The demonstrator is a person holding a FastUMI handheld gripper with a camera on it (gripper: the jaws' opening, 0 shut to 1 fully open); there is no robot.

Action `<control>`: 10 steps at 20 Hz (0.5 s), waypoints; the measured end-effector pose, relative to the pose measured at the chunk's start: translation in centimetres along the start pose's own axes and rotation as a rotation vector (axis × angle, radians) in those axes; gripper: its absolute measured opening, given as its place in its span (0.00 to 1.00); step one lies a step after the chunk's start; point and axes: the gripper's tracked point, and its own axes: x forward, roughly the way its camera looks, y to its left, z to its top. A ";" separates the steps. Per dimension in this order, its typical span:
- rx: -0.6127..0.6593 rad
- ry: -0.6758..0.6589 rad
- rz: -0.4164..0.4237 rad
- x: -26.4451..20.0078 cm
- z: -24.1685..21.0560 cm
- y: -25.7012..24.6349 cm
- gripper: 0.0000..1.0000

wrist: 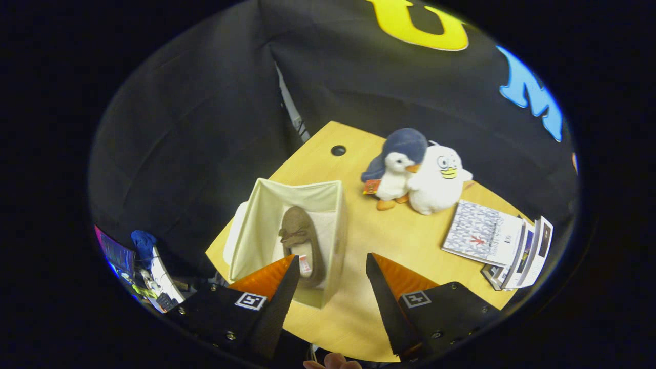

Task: Open the storage box then place both shoes into the box .Put the left shoe in first, then the right shoe, with the right side of both shoes facing outward in a uniform manner.

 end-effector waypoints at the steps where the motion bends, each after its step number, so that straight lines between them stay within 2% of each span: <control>1: 0.023 -0.014 -0.019 -0.9 -0.5 -1.3 0.81; 4: 0.101 -0.073 -0.085 -3.2 -2.7 -5.0 0.81; 7: 0.162 -0.120 -0.189 -4.9 -5.7 -10.1 0.81; 10: 0.246 -0.121 -0.230 -6.2 -8.9 -13.1 0.81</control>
